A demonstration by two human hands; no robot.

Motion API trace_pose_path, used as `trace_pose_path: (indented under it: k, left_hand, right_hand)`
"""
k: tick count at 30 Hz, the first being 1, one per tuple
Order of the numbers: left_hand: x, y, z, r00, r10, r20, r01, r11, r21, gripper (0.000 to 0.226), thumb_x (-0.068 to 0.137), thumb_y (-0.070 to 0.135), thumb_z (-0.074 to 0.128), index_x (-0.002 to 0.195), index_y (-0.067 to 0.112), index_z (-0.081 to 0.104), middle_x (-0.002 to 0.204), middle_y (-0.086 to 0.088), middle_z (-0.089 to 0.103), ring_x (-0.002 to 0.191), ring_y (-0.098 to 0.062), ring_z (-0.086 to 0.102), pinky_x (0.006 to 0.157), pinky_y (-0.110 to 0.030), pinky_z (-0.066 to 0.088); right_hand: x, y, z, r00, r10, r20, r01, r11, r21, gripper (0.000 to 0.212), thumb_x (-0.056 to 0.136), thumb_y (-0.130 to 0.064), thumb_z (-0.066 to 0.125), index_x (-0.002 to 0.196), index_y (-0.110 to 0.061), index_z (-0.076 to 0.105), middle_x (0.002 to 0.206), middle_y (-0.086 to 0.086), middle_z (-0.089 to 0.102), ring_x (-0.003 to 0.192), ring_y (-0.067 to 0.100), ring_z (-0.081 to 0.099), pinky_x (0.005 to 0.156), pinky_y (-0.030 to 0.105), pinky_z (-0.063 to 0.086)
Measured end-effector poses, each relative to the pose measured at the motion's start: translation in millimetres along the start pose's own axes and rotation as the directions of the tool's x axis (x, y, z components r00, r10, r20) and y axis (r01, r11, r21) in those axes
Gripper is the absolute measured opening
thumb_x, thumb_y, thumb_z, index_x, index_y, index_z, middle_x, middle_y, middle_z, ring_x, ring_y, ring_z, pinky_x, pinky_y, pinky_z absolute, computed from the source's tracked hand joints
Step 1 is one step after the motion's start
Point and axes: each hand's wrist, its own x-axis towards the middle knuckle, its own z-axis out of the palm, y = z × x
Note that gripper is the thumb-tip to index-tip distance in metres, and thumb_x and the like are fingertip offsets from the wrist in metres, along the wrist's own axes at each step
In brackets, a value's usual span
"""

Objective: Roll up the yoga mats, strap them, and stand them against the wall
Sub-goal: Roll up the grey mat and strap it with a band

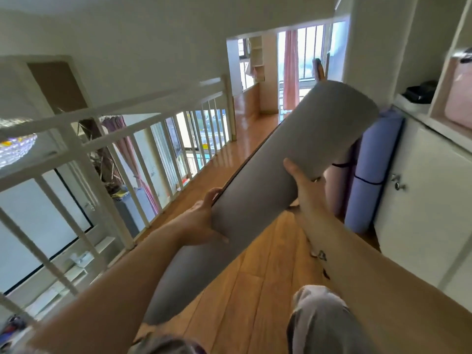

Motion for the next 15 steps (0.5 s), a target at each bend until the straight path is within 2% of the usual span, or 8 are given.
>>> trace_pose_path:
  k: [2,4,6,8,9,11,13,15]
  left_hand:
    - [7.2,0.4,7.8,0.998,-0.049,0.031,0.05,0.998,-0.044,0.107,0.073,0.031,0.081,0.145,0.033,0.002,0.134,-0.003,0.041,0.12,-0.023,0.046,0.096,-0.033,0.04]
    - [14.3,-4.8,19.6,0.993,-0.098,0.069,0.11,0.977,-0.182,0.086,0.079,0.026,0.076,0.144,0.021,0.019,0.126,-0.001,0.049,0.111,-0.018,0.051,0.09,-0.03,0.043]
    - [22.0,-16.8,31.1,0.986,-0.156,0.053,0.165,0.95,-0.264,0.05,0.086,0.027,0.068,0.129,0.016,0.044,0.121,0.0,0.056,0.106,-0.015,0.054,0.09,-0.031,0.047]
    - [27.6,-31.6,44.9,0.972,-0.223,0.07,0.232,0.896,-0.378,0.023,0.093,0.029,0.054,0.113,0.017,0.054,0.117,-0.004,0.06,0.104,-0.016,0.057,0.095,-0.036,0.047]
    - [29.2,-37.1,52.4,0.964,-0.249,0.091,0.261,0.831,-0.491,0.02,0.096,0.029,0.047,0.11,0.017,0.054,0.117,-0.007,0.06,0.104,-0.017,0.058,0.098,-0.039,0.045]
    - [31.1,-44.6,67.4,0.949,-0.294,0.115,0.283,0.634,-0.719,0.029,0.102,0.032,0.032,0.115,0.015,0.051,0.115,-0.011,0.06,0.103,-0.023,0.059,0.101,-0.044,0.043]
    - [37.0,-49.2,81.4,0.936,-0.323,0.14,0.294,0.501,-0.814,0.039,0.103,0.046,0.021,0.116,0.023,0.05,0.109,-0.008,0.059,0.102,-0.026,0.058,0.098,-0.043,0.042]
    - [45.9,-52.6,95.3,0.922,-0.341,0.184,0.328,0.431,-0.841,0.047,0.097,0.061,0.015,0.104,0.032,0.051,0.104,-0.003,0.057,0.103,-0.026,0.055,0.097,-0.042,0.039]
  right_hand:
    - [2.4,5.8,7.3,0.996,-0.086,0.008,0.086,0.994,-0.072,0.07,0.073,-0.032,0.081,0.129,-0.028,0.039,0.115,-0.013,0.056,0.102,0.01,0.056,0.095,0.048,0.051]
    - [5.0,21.9,9.1,0.986,-0.169,0.012,0.168,0.967,-0.193,0.08,0.067,-0.032,0.085,0.132,-0.024,0.038,0.122,-0.008,0.056,0.105,0.012,0.056,0.09,0.031,0.055]
    - [6.3,43.4,8.7,0.961,-0.267,0.075,0.277,0.911,-0.307,0.083,0.063,-0.028,0.088,0.129,-0.025,0.038,0.12,-0.009,0.055,0.099,0.005,0.056,0.073,0.009,0.051]
    - [7.7,66.3,8.0,0.93,-0.317,0.186,0.365,0.857,-0.365,0.09,0.059,-0.03,0.09,0.131,-0.025,0.037,0.119,-0.012,0.054,0.1,0.0,0.055,0.068,0.003,0.047]
    - [7.9,77.2,7.5,0.914,-0.327,0.239,0.399,0.831,-0.387,0.095,0.057,-0.035,0.091,0.134,-0.026,0.036,0.12,-0.013,0.053,0.103,-0.001,0.054,0.07,0.003,0.047]
    - [8.4,95.0,5.8,0.886,-0.333,0.321,0.45,0.783,-0.43,0.103,0.053,-0.046,0.089,0.138,-0.027,0.033,0.12,-0.019,0.051,0.106,-0.007,0.052,0.074,0.002,0.045]
    - [9.6,108.5,2.6,0.865,-0.333,0.376,0.484,0.751,-0.449,0.102,0.054,-0.049,0.087,0.137,-0.027,0.033,0.119,-0.026,0.048,0.108,-0.013,0.049,0.078,0.0,0.042]
    - [10.8,120.6,-2.7,0.851,-0.329,0.409,0.507,0.718,-0.477,0.099,0.055,-0.047,0.086,0.135,-0.028,0.031,0.119,-0.03,0.045,0.11,-0.016,0.046,0.082,-0.001,0.04]
